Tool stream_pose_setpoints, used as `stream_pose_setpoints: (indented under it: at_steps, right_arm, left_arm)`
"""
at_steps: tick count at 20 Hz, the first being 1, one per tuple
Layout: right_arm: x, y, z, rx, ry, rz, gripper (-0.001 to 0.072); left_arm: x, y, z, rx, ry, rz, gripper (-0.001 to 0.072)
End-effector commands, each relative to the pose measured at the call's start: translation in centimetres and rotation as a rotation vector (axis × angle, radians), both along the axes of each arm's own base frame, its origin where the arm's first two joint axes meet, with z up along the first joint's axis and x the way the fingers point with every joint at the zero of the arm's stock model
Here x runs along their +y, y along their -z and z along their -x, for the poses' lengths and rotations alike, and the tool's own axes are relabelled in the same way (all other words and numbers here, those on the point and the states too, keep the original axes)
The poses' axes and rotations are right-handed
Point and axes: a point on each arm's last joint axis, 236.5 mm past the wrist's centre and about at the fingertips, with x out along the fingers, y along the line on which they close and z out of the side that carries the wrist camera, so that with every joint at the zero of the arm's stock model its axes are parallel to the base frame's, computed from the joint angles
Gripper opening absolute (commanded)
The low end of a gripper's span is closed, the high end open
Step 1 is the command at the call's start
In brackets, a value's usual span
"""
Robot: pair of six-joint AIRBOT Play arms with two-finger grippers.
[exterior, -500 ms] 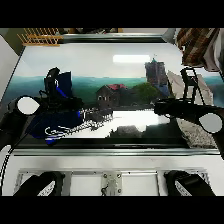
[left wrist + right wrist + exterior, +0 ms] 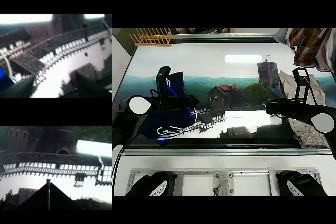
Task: Fold the clothes and pants, and hang the long-sleeved shirts on hangers.
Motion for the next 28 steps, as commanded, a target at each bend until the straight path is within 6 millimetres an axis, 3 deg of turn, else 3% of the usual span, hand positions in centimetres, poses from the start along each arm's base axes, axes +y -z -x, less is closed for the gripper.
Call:
stream_pose_setpoints:
  at_steps: [1, 3, 6, 11, 14, 16, 17, 18, 19, 20, 22, 25, 28]
  right_arm:
    - [0.0, 0.0, 0.0, 0.0, 0.0, 0.0, 0.0015]
    - [0.0, 0.0, 0.0, 0.0, 0.0, 0.0, 0.0015]
    - [0.0, 0.0, 0.0, 0.0, 0.0, 0.0, 0.0015]
    - [0.0, 0.0, 0.0, 0.0, 0.0, 0.0, 0.0015]
    - [0.0, 0.0, 0.0, 0.0, 0.0, 0.0, 0.0015]
    - [0.0, 0.0, 0.0, 0.0, 0.0, 0.0, 0.0015]
    - [0.0, 0.0, 0.0, 0.0, 0.0, 0.0, 0.0015]
    - [0.0, 0.0, 0.0, 0.0, 0.0, 0.0, 0.0015]
    - [0.0, 0.0, 0.0, 0.0, 0.0, 0.0, 0.0015]
    - [0.0, 0.0, 0.0, 0.0, 0.0, 0.0, 0.0015]
    - [0.0, 0.0, 0.0, 0.0, 0.0, 0.0, 0.0015]
    - [0.4, -0.1, 0.1, 0.005, -0.002, -0.021, 0.0015]
    - [2.5, -1.0, 0.5, 0.023, -0.014, -0.143, 0.0015]
  left_arm:
    - [6.1, 0.3, -3.7, -0.097, -0.067, -0.225, 0.0691]
    - [11.1, 3.0, -5.4, -0.015, -0.178, -0.336, 0.0691]
    - [14.4, 8.5, -6.3, 0.143, -0.248, -0.354, 0.0691]
    - [15.1, 17.3, -6.1, 0.347, -0.277, -0.348, 0.0692]
    - [14.0, 19.1, -6.3, 0.392, -0.338, -0.277, 0.0692]
    - [13.4, 18.8, -7.1, 0.369, -0.357, -0.24, 0.069]
    - [13.2, 18.7, -7.4, 0.363, -0.373, -0.218, 0.0592]
    - [13.1, 18.7, -7.4, 0.368, -0.387, -0.204, 0.0228]
    - [12.8, 18.5, -7.3, 0.372, -0.389, -0.194, 0.0011]
    - [11.6, 17.8, -7.4, 0.371, -0.391, -0.148, 0.0007]
    - [8.2, 14.4, -8.2, 0.315, -0.38, -0.029, 0.0007]
    - [0.7, 7.0, -9.0, 0.12, -0.253, 0.091, 0.0007]
    - [-7.0, 0.9, -8.6, -0.044, -0.096, 0.134, 0.0007]
